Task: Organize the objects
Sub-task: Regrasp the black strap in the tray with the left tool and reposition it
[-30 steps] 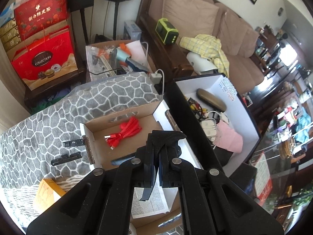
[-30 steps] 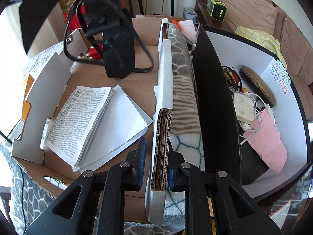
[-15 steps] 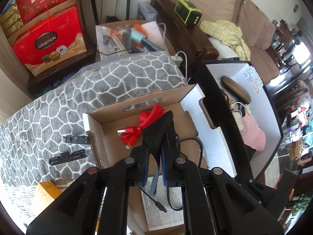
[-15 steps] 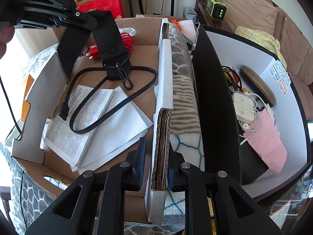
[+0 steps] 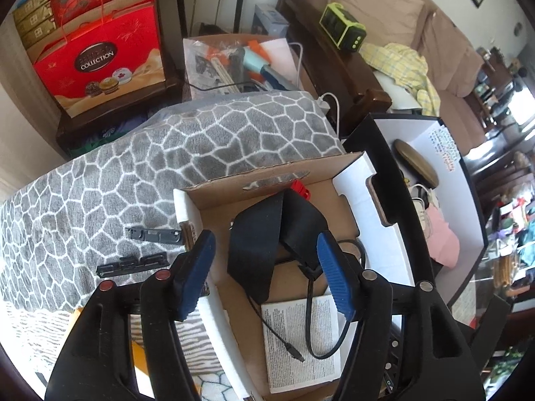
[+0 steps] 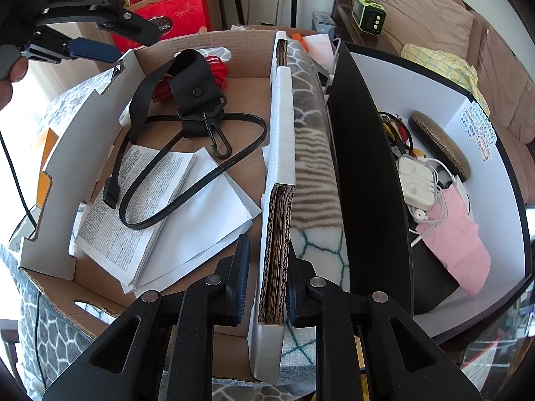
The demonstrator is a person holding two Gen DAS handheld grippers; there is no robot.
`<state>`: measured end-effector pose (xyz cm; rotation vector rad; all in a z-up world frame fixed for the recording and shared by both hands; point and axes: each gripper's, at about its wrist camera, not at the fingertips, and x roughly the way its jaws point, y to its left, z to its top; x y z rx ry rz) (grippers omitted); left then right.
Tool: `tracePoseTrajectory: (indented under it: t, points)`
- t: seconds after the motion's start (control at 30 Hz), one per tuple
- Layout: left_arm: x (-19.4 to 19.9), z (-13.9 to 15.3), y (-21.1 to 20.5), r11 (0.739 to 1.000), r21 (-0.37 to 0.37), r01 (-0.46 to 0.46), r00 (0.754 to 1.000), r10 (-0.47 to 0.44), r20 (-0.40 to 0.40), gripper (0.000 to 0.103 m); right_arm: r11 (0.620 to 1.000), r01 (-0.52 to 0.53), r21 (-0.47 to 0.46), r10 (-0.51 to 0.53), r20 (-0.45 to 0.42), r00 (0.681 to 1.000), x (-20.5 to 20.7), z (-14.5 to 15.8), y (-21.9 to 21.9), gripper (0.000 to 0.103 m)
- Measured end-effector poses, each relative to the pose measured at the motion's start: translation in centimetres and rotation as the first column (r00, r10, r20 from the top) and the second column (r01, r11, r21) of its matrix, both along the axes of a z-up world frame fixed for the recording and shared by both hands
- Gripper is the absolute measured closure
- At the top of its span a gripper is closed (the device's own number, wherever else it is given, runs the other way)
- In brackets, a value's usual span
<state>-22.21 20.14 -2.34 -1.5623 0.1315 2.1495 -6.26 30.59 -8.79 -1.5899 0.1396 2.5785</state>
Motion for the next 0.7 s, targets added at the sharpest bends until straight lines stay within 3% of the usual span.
tracePoseTrajectory:
  t: [0.23,0.47,0.7]
  points:
    - [2.7,0.6,0.0,0.996,-0.003,0.09,0.996,-0.09,-0.01,0.04,1.0,0.0,0.0,0.0,0.0,1.0,0.0,0.0,0.0,0.084]
    - [5.7,-1.0,3.0,0.973,-0.101,0.207,0.978,-0.208,-0.008,0.064,1.0,0.001,0.0,-0.001,0.0,1.0,0.0,0.0,0.0,0.084]
    - [6.2,-2.9,4.4,0.962,-0.147,0.23,0.973,-0.231,0.016,0.068,1.0,0.0,0.001,0.0,0.001,1.0,0.0,0.0,0.0,0.084]
